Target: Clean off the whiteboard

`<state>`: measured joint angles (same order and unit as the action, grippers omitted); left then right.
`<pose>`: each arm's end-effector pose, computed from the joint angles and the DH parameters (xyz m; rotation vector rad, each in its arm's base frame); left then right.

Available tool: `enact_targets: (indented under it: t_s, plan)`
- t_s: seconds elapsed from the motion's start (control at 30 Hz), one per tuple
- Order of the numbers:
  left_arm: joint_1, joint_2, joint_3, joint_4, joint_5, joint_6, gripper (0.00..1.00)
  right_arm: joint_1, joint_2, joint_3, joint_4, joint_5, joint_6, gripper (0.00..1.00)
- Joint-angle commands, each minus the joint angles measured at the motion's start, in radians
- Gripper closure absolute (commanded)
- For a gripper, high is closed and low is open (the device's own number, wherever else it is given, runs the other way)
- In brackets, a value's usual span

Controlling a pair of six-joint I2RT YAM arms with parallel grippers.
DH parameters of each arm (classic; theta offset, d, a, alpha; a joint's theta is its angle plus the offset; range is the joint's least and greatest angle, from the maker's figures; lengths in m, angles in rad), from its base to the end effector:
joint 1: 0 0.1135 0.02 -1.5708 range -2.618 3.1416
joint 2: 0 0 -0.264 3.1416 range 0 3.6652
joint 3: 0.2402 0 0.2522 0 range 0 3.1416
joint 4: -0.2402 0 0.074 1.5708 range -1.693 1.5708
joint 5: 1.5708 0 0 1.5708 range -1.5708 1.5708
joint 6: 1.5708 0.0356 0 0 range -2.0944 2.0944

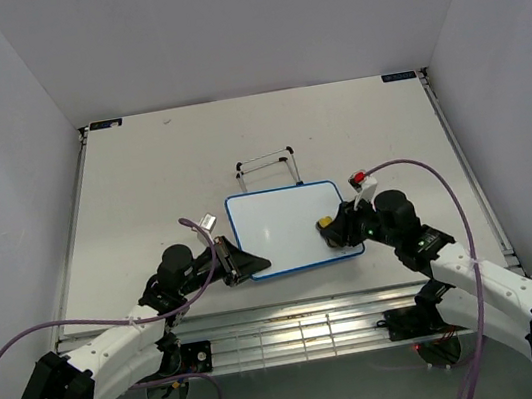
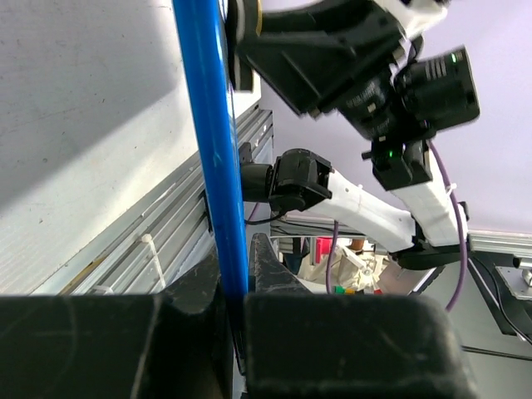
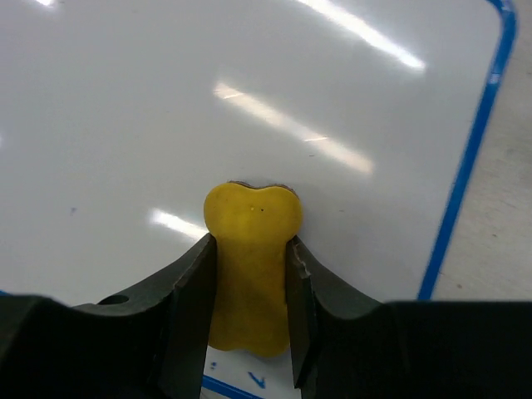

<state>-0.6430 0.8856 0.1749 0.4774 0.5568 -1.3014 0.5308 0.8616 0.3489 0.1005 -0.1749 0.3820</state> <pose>0.1321 -0.1225 0.1795 -0.2364 2.1996 -1.7563 0.1615 0.1020 0.2023 -0.2702 2.0400 0.7540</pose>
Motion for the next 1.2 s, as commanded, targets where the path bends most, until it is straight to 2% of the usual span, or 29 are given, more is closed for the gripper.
enact_targets:
  t_s: [0.0,0.17,0.2,0.33,0.53,0.77,0.93,1.03,1.07,1.1,1.17]
  plan:
    - [-0.007,-0.063,0.129,0.392,0.057,-0.004,1.0,0.109,-0.051,-0.059,-0.021,-0.04,0.096,0.92]
    - [-0.007,-0.045,0.123,0.42,0.032,-0.021,1.0,0.316,-0.098,-0.07,0.018,0.153,0.195,0.92]
    - [-0.007,-0.043,0.123,0.426,0.035,-0.032,1.0,0.33,-0.09,-0.064,0.007,0.234,0.202,0.92]
    - [-0.007,-0.06,0.117,0.438,0.031,-0.036,1.0,0.302,-0.065,-0.073,-0.077,0.366,0.222,0.92]
    - [-0.007,-0.114,0.107,0.417,0.043,-0.042,1.0,0.148,-0.162,-0.18,-0.097,0.316,0.232,0.92]
    - [-0.007,-0.166,0.118,0.394,0.045,-0.048,1.0,0.067,-0.207,-0.182,-0.186,0.331,0.195,0.92]
    - [-0.007,-0.195,0.107,0.376,0.031,-0.042,1.0,0.067,-0.185,-0.119,-0.197,0.298,0.192,0.92]
    - [-0.007,-0.189,0.103,0.372,0.022,-0.032,1.0,0.083,-0.176,-0.129,-0.118,0.16,0.237,0.92]
    - [-0.007,-0.177,0.103,0.371,0.015,-0.029,1.0,0.103,-0.17,-0.131,-0.048,0.143,0.286,0.92]
    - [-0.007,-0.172,0.103,0.372,0.011,-0.024,1.0,0.174,-0.162,-0.128,-0.03,0.17,0.308,0.92]
    - [-0.007,-0.162,0.106,0.377,-0.003,-0.021,1.0,0.268,-0.133,-0.102,-0.009,0.273,0.36,0.92]
